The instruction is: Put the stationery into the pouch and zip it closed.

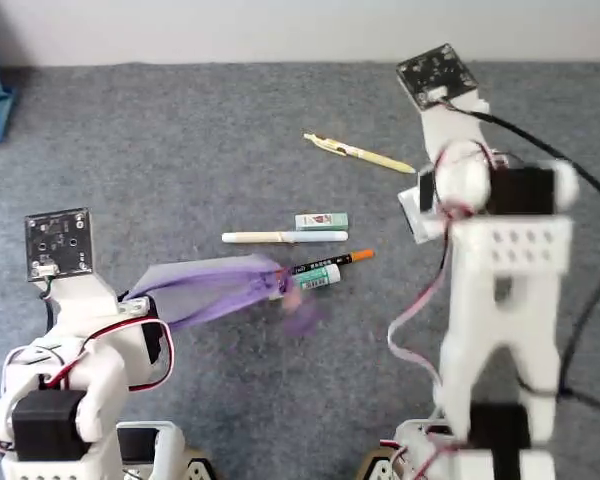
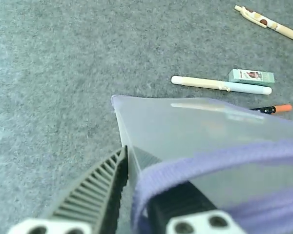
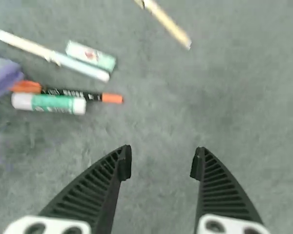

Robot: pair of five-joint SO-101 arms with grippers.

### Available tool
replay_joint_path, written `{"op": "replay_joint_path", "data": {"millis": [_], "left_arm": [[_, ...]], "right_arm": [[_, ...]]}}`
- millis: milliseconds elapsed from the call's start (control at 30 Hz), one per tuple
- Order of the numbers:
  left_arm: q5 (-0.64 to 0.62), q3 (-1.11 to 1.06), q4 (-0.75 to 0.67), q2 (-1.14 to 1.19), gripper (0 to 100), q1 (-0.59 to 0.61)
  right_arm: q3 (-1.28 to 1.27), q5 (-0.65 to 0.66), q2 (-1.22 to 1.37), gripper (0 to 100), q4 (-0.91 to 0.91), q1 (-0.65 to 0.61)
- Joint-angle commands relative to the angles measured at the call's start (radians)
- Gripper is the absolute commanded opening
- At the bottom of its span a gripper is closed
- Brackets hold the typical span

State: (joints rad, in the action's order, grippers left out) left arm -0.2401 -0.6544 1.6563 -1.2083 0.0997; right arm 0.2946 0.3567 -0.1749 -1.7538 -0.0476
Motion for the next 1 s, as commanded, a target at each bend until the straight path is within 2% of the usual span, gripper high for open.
{"op": "replay_joint_path", "data": {"millis": [0,200,267,433,533,633,833,967], "left_arm": [[-0.018,0.051,0.005,0.008,3,0.005],[-0.020,0.051,0.003,0.008,5,0.005],[-0.034,0.051,0.003,0.008,5,0.015],[-0.058,0.053,0.005,0.008,4,0.129],[-0.058,0.058,0.009,0.008,4,0.176],[-0.058,0.059,0.018,0.008,4,0.186],[-0.060,0.059,0.020,0.008,4,0.186],[-0.061,0.056,0.020,0.008,4,0.186]], "right_arm": [[0.040,-0.005,0.128,19.1,0.041,0.010],[0.040,0.023,0.266,19.3,0.243,-0.045],[0.040,0.060,0.298,19.4,0.263,-0.102],[0.040,0.169,0.387,20.6,0.269,-0.216],[0.040,0.239,0.435,29.7,0.269,-0.249],[0.041,0.275,0.475,34.4,0.277,-0.272],[0.041,0.394,0.576,34.4,0.384,-0.305],[0.041,0.423,0.650,34.4,0.464,-0.328]]}}
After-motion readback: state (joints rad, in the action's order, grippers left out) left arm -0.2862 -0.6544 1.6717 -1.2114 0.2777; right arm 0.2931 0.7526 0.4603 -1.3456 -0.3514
